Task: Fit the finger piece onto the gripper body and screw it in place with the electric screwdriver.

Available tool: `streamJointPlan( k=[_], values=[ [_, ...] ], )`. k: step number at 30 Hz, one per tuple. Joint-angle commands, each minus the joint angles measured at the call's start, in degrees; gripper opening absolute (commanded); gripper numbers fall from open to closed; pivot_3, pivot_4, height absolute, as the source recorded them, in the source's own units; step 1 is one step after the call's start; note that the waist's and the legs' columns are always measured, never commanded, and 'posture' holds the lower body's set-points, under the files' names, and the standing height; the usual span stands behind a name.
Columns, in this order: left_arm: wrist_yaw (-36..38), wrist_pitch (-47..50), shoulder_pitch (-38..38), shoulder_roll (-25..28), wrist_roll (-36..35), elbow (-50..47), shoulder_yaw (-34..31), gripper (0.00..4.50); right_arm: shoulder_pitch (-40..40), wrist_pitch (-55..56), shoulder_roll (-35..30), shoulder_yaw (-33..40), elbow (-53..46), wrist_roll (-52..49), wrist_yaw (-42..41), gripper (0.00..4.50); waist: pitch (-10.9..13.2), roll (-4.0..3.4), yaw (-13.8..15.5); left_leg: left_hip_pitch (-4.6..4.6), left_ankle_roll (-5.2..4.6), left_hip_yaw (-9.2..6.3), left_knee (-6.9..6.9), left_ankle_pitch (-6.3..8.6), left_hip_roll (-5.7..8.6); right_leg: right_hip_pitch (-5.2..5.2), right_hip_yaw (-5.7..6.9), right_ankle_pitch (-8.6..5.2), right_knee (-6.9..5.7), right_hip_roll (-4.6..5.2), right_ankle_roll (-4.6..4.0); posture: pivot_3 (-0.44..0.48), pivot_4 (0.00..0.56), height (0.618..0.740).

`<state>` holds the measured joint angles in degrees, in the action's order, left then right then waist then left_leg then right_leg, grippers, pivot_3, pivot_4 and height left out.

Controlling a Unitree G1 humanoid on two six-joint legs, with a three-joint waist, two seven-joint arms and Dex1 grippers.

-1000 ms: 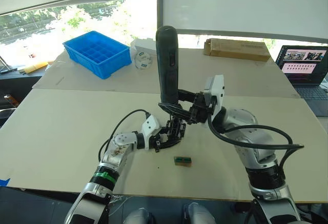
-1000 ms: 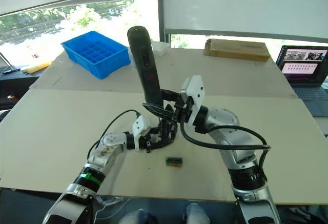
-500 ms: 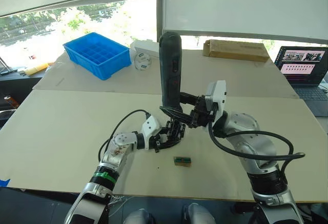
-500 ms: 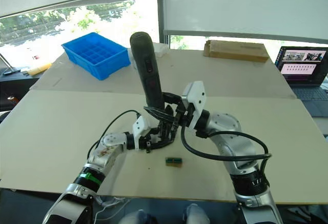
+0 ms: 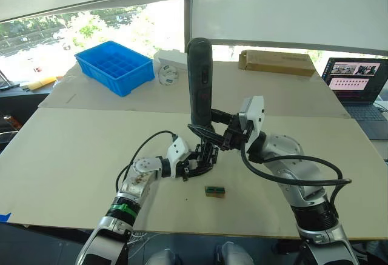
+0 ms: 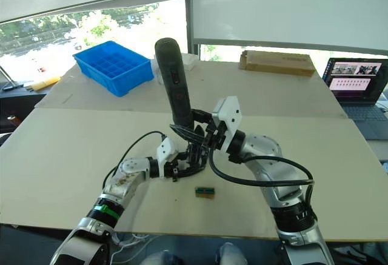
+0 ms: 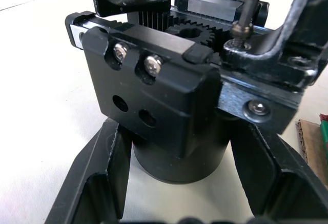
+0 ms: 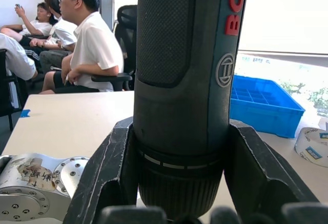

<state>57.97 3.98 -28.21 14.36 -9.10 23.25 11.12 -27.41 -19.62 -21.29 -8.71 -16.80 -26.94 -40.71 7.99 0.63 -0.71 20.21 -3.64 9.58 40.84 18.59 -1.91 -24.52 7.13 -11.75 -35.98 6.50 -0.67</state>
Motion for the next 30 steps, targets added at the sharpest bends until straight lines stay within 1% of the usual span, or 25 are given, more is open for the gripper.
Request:
streamJointPlan(
  k=[1,5,9,16,21,30],
  values=[
    [1.33,0.66,1.15,0.38,-0.49,-0.92,0.64,2.32,4.51,-5.9,-2.53,-3.11,5.32,4.07,0.74,1.92,-0.17,0.07,-0.01,0.0,0.0,-0.01,-0.01,0.0,-0.01,0.01,0.0,0.0,0.01,0.02,-0.01,0.0,0.15,0.74],
    [1.28,0.75,1.41,0.35,-0.53,-1.01,0.77,2.32,5.47,-5.87,-2.7,-3.93,4.8,4.06,0.22,1.92,-0.39,0.19,-0.03,-0.02,0.02,-0.06,-0.06,0.01,-0.04,0.04,0.01,-0.02,0.05,0.07,-0.04,0.0,0.15,0.74],
    [1.27,0.94,1.53,0.37,-0.57,-0.99,0.81,2.32,5.52,-3.51,-2.94,-5.35,5.07,5.72,-0.75,1.92,-0.58,0.17,-0.04,-0.03,0.04,-0.11,-0.09,0.03,-0.06,0.05,0.01,-0.03,0.09,0.1,-0.05,0.0,0.15,0.74],
    [1.39,1.24,1.82,0.53,-0.59,-1.3,0.95,2.32,4.99,-4.48,-3.12,-6.72,4.51,5.83,-1.29,1.92,-0.79,0.12,-0.05,-0.05,0.08,-0.16,-0.11,0.07,-0.1,0.08,0.02,-0.07,0.11,0.11,-0.1,0.0,0.15,0.74],
    [1.53,1.33,1.75,0.54,-0.61,-1.22,1.03,2.32,5.05,-5.5,-2.41,-6.42,4.36,5.52,0.12,1.92,-0.79,0.13,-0.04,-0.05,0.09,-0.19,-0.12,0.08,-0.11,0.08,0.03,-0.08,0.13,0.12,-0.11,0.0,0.15,0.74],
    [1.73,1.66,1.91,0.51,-0.71,-1.5,1.26,2.32,4.99,-4.49,-3.07,-5.08,5.54,5.39,-0.04,1.92,-0.79,0.12,-0.02,-0.04,0.08,-0.22,-0.13,0.13,-0.11,0.07,0.04,-0.09,0.16,0.17,-0.12,0.0,0.15,0.74]
  ],
)
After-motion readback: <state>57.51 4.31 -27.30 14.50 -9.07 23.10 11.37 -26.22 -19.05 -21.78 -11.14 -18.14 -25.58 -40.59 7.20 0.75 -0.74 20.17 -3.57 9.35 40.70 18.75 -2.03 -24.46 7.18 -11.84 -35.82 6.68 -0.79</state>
